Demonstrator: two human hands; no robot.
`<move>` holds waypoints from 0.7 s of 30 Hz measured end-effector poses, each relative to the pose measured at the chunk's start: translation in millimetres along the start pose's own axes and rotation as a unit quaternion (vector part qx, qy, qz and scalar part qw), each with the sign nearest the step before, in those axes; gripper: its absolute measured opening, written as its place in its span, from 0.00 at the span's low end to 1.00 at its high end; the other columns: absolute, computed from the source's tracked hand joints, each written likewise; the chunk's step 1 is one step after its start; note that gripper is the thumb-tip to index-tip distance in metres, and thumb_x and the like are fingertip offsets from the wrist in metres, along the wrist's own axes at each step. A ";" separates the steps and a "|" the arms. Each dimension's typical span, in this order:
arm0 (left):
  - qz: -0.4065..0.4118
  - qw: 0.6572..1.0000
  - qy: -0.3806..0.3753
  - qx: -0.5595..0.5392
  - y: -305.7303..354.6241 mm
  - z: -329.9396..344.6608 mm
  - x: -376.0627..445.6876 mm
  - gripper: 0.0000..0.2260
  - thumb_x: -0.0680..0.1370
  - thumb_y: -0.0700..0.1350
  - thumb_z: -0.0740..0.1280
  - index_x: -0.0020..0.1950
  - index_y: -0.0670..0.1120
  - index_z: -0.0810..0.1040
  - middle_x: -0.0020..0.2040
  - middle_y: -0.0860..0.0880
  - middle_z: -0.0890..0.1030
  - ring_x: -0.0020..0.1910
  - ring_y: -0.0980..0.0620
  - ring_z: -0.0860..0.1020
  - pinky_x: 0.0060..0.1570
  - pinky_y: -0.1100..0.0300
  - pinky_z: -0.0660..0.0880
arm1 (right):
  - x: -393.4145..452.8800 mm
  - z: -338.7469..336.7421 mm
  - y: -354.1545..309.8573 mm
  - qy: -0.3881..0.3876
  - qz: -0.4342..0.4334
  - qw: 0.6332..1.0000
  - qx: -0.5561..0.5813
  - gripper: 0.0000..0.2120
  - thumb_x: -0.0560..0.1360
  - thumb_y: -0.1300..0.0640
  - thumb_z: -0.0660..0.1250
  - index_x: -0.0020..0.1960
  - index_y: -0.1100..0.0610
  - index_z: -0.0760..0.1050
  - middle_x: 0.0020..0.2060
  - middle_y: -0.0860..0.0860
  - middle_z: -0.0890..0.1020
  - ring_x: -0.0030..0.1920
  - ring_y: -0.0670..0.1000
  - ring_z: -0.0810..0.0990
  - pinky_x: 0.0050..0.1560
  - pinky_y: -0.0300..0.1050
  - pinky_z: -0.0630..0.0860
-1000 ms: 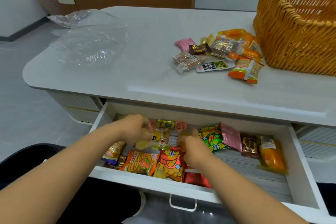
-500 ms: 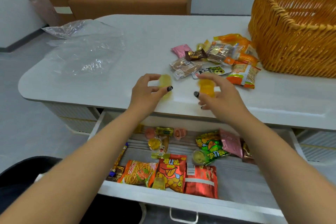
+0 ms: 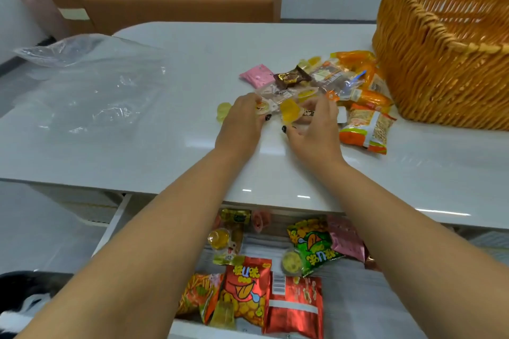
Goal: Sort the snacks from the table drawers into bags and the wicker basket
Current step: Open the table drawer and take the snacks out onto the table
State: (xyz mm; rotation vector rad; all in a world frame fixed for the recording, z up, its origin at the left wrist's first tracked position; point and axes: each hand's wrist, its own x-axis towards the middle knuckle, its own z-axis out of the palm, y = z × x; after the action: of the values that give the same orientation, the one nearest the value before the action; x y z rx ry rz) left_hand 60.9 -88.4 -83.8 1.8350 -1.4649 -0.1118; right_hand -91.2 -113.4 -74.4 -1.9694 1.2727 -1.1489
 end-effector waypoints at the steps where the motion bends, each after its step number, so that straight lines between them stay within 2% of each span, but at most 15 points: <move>1: 0.002 1.000 0.004 0.000 -0.5 1.7 3.6 0.16 0.79 0.42 0.66 0.67 0.42 0.72 0.64 0.43 0.74 0.63 0.46 0.72 0.57 0.63 0.64 | 1.7 1.1 1.1 -0.009 0.001 1.000 -0.008 0.14 0.71 0.66 0.70 0.53 0.59 0.69 0.58 0.57 0.69 0.47 0.49 0.74 0.52 0.40 0.73; 4: 0.035 0.999 0.026 0.004 -1.6 4.1 6.0 0.17 0.78 0.41 0.67 0.67 0.40 0.72 0.65 0.42 0.74 0.65 0.46 0.71 0.58 0.70 0.59 | 6.6 4.4 4.2 -0.017 0.009 0.998 -0.059 0.06 0.72 0.68 0.65 0.48 0.62 0.74 0.54 0.57 0.71 0.46 0.49 0.71 0.50 0.40 0.71; 7: 0.064 0.997 0.049 0.007 0.7 2.0 0.8 0.18 0.77 0.40 0.69 0.65 0.38 0.72 0.64 0.41 0.74 0.65 0.45 0.71 0.59 0.71 0.58 | 8.5 6.8 5.1 -0.020 0.016 0.998 -0.065 0.05 0.74 0.67 0.64 0.48 0.62 0.77 0.53 0.57 0.72 0.49 0.54 0.74 0.51 0.46 0.74; 9: 0.054 0.997 0.064 -0.001 5.1 -1.1 -3.3 0.19 0.77 0.40 0.69 0.66 0.38 0.71 0.65 0.41 0.73 0.66 0.46 0.70 0.60 0.70 0.59 | 7.3 6.5 4.9 -0.019 0.010 0.998 -0.060 0.05 0.74 0.68 0.63 0.47 0.62 0.77 0.51 0.57 0.73 0.50 0.55 0.75 0.51 0.49 0.75; 13: 0.035 0.996 0.075 -0.016 10.9 -8.9 -18.7 0.17 0.78 0.39 0.67 0.66 0.39 0.71 0.67 0.43 0.72 0.68 0.47 0.69 0.60 0.76 0.57 | -3.0 2.9 1.9 -0.009 -0.036 0.997 -0.065 0.06 0.73 0.67 0.64 0.48 0.61 0.76 0.49 0.56 0.73 0.47 0.54 0.74 0.46 0.50 0.73; 15: 0.021 0.997 0.067 -0.035 11.6 -13.5 -31.8 0.16 0.78 0.39 0.66 0.66 0.41 0.71 0.69 0.44 0.71 0.69 0.48 0.69 0.66 0.68 0.62 | -18.8 -4.4 -3.6 -0.013 -0.080 0.996 -0.044 0.07 0.73 0.66 0.64 0.51 0.61 0.75 0.48 0.54 0.73 0.45 0.49 0.72 0.44 0.50 0.75; 17: 0.013 0.997 0.061 -0.042 13.1 -19.6 -46.6 0.17 0.79 0.39 0.66 0.67 0.42 0.70 0.70 0.45 0.69 0.69 0.49 0.68 0.68 0.59 0.67 | -47.4 -16.4 -8.6 -0.015 -0.131 0.991 -0.017 0.10 0.73 0.66 0.65 0.53 0.60 0.74 0.47 0.52 0.73 0.45 0.45 0.72 0.42 0.44 0.76; 19: 0.045 0.996 0.065 -0.036 15.8 -28.5 -68.3 0.17 0.79 0.40 0.66 0.67 0.42 0.69 0.70 0.45 0.65 0.70 0.49 0.67 0.67 0.61 0.67 | -90.5 -30.6 -7.2 -0.007 -0.169 0.986 0.010 0.10 0.73 0.66 0.66 0.54 0.59 0.74 0.45 0.51 0.74 0.44 0.46 0.74 0.41 0.39 0.74; 21: 0.113 0.990 0.083 -0.014 12.5 -37.7 -101.3 0.15 0.79 0.42 0.65 0.64 0.42 0.69 0.66 0.46 0.64 0.67 0.50 0.67 0.67 0.64 0.66 | -134.7 -40.0 -1.8 -0.023 -0.211 0.977 0.009 0.09 0.72 0.65 0.65 0.52 0.59 0.75 0.43 0.51 0.75 0.44 0.49 0.75 0.44 0.40 0.73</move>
State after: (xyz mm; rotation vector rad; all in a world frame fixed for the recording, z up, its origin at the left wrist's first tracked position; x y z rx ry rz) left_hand 36.1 17.4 -88.4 1.6016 -1.5332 0.1279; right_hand -151.4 10.2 -103.0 -2.3060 0.8350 -1.2894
